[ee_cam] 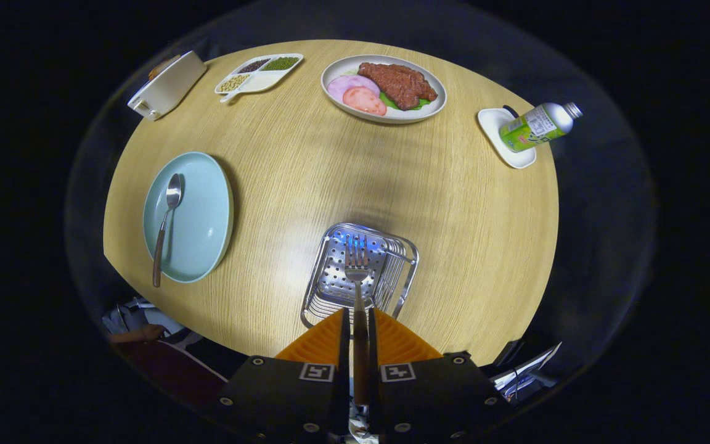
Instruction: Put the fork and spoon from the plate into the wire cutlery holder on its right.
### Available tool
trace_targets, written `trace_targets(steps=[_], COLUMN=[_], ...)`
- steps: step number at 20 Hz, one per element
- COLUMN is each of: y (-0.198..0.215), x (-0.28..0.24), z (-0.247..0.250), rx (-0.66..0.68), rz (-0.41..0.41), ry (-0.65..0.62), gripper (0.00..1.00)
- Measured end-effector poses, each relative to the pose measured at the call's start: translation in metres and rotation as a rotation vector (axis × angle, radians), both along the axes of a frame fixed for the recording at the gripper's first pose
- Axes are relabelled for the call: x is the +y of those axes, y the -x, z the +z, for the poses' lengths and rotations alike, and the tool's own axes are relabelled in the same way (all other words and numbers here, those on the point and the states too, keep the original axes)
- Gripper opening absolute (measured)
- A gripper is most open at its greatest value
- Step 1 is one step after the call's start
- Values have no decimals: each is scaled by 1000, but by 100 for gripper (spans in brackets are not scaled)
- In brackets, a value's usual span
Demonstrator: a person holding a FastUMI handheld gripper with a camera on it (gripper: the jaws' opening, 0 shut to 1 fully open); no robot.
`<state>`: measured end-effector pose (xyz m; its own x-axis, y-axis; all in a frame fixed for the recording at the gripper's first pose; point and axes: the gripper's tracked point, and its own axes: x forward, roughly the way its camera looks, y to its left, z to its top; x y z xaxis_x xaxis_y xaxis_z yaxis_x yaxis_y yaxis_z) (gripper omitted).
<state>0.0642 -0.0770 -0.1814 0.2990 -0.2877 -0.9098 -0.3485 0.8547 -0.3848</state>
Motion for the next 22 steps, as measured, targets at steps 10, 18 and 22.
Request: trace_targets(steps=[10,18,22], y=[3,37,42], x=[75,184,226], z=[57,-16,-61], rx=[-459,-513,-493], rz=[-22,58,71], ry=[-150,-295,-345], gripper=[89,99,99])
